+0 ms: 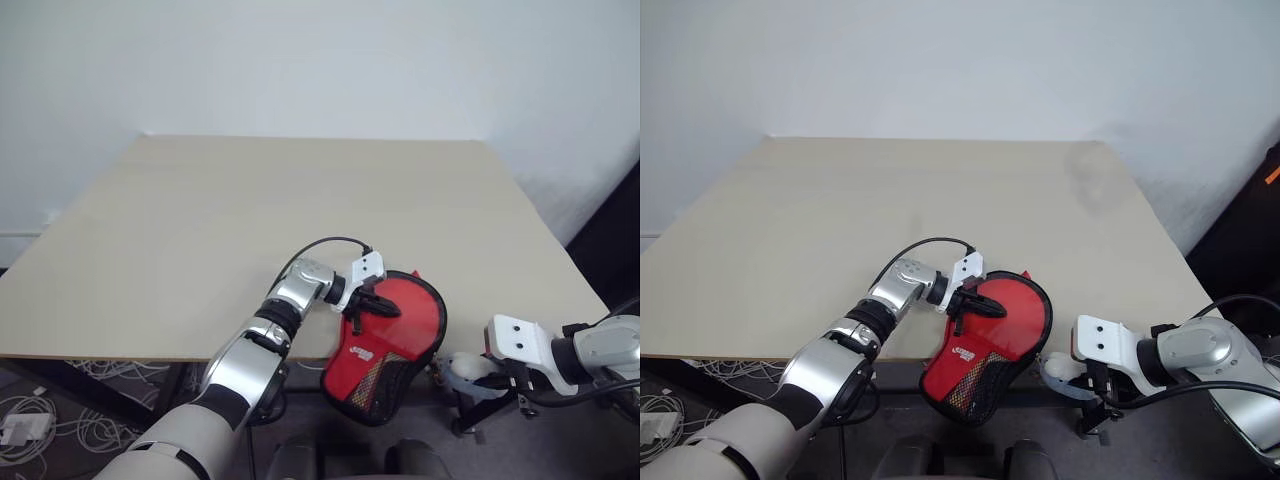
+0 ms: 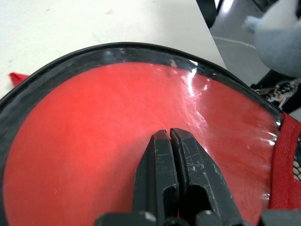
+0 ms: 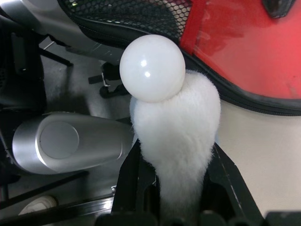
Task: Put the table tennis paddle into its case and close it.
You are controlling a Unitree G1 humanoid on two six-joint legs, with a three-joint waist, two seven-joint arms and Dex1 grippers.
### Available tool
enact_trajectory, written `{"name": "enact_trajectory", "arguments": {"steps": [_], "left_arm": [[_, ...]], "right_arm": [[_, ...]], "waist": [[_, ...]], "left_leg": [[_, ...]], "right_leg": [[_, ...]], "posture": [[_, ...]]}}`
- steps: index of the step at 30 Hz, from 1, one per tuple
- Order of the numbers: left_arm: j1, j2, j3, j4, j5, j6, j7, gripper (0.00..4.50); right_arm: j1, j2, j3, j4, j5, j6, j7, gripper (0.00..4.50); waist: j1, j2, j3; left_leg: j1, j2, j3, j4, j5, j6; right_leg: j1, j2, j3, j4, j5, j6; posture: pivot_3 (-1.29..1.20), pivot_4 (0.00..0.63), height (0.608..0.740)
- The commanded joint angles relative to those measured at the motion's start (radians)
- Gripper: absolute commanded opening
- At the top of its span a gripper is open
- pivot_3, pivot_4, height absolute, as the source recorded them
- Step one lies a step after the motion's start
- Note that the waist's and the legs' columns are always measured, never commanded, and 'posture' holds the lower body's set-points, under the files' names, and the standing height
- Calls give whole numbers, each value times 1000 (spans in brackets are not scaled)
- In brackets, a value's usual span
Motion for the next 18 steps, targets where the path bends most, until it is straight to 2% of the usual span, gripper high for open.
{"name": "enact_trajectory", "arguments": {"steps": [1,6,11,18], "left_arm": [[8,-9,-20,30,30,-14,-10,0],[30,1,-30,43,42,-45,-11,0],[54,15,-41,64,64,-117,21,0],[60,22,-38,95,67,-147,35,0]], "right_arm": [[0,7,-15,-6,-7,-12,-20,458],[66,6,-37,-61,21,-7,-20,458],[152,19,-97,-190,132,16,7,458],[122,33,-96,-218,178,61,-25,458]], "waist": [[0,0,0],[0,-1,0],[0,-1,-1],[0,-4,-2]], "left_leg": [[0,0,0,0,0,0],[0,0,0,0,0,0],[1,0,0,0,0,0],[2,0,-1,0,-1,1]], "right_leg": [[0,0,0,0,0,0],[0,0,0,0,0,0],[1,0,0,-1,0,0],[5,0,-1,-6,0,0]], "posture": [[0,0,740],[0,0,740],[0,0,740],[0,0,740]]}}
